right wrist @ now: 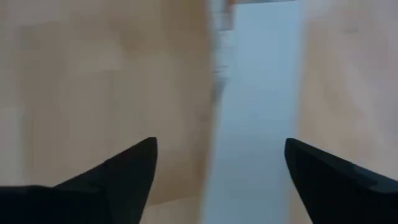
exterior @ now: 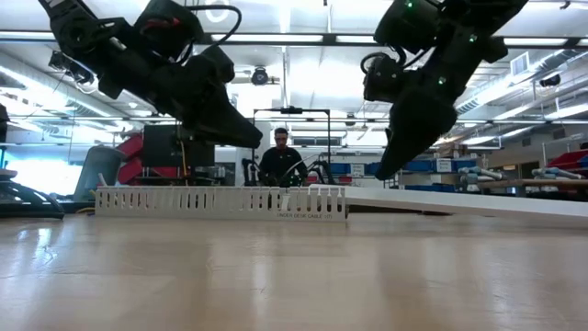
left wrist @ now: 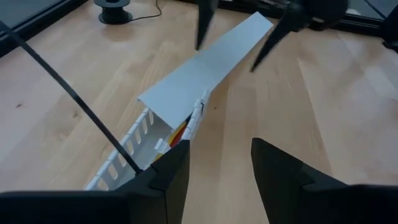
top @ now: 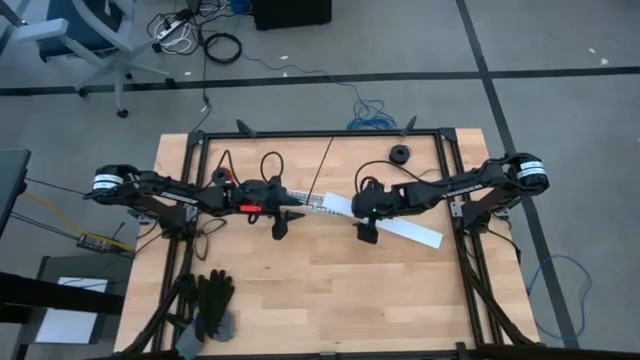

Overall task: Ziptie cables
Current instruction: Close the white cable duct

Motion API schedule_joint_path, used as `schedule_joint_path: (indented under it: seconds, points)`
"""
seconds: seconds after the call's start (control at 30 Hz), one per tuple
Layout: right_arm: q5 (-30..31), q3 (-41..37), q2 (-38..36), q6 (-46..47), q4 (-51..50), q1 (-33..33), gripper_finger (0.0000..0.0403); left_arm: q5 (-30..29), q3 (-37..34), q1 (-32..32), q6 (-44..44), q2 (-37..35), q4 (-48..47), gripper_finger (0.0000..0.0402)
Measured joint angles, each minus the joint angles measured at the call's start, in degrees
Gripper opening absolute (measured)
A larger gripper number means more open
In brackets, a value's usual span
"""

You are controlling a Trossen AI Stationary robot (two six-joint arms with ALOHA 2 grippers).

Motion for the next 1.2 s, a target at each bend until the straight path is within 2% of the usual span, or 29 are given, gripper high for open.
schedule_joint_path:
  seconds: [0.1,0.17,0.43,1.0,1.2]
  points:
    - [5.4,0.0,0.0,-0.92,-0.49,-0.43,0.035,-0.07,0.0,0.0,0.04,0.0,-0.02,0.0148]
    - [6.66,0.0,0.41,-1.93,-0.33,-0.82,0.0355,-0.09,0.0,0.0,0.07,0.0,-0.04,0.0148]
    - [5.66,-0.02,3.77,-2.29,0.42,-1.55,0.0356,-1.81,0.09,0.0,1.66,0.0,-0.33,0.0148]
    - [7.83,-0.02,8.09,-2.03,1.84,-1.4,0.0344,-3.25,0.07,0.0,1.68,0.04,-0.39,0.0148]
    - [8.84,-0.02,8.07,-1.46,2.17,-1.4,0.0312,-3.32,0.07,0.0,1.66,0.04,-0.35,0.0148]
